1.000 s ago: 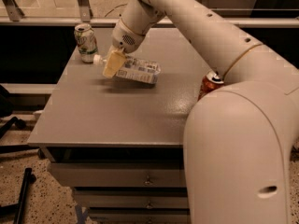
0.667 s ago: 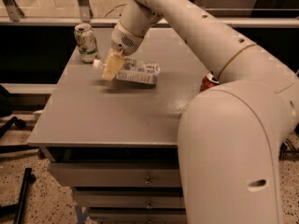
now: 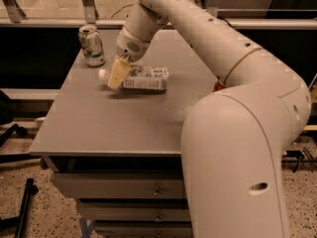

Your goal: Knock blue plastic bottle over

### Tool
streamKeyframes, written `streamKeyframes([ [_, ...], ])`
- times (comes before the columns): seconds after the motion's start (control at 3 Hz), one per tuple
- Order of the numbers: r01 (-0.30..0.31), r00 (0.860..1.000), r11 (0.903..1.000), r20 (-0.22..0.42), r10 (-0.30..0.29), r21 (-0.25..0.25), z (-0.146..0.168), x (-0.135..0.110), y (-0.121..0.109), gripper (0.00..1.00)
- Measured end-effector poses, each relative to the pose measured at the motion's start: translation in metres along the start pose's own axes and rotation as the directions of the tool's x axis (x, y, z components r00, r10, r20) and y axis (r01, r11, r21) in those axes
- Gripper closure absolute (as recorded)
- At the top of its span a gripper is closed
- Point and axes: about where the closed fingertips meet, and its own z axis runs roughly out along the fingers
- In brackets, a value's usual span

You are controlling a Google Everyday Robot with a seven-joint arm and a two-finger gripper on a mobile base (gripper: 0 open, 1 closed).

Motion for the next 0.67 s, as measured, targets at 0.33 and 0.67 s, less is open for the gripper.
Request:
streamKeyframes([
  [0.33,0.000,1.000,1.0000,0.001,0.000,-0.001,0.0034,-0.0009,-0.0010,0.61],
  [0.67,0.000,1.000,1.0000,0.003,0.000,-0.003,0.0066,-0.0018,-0.0019,0.39],
])
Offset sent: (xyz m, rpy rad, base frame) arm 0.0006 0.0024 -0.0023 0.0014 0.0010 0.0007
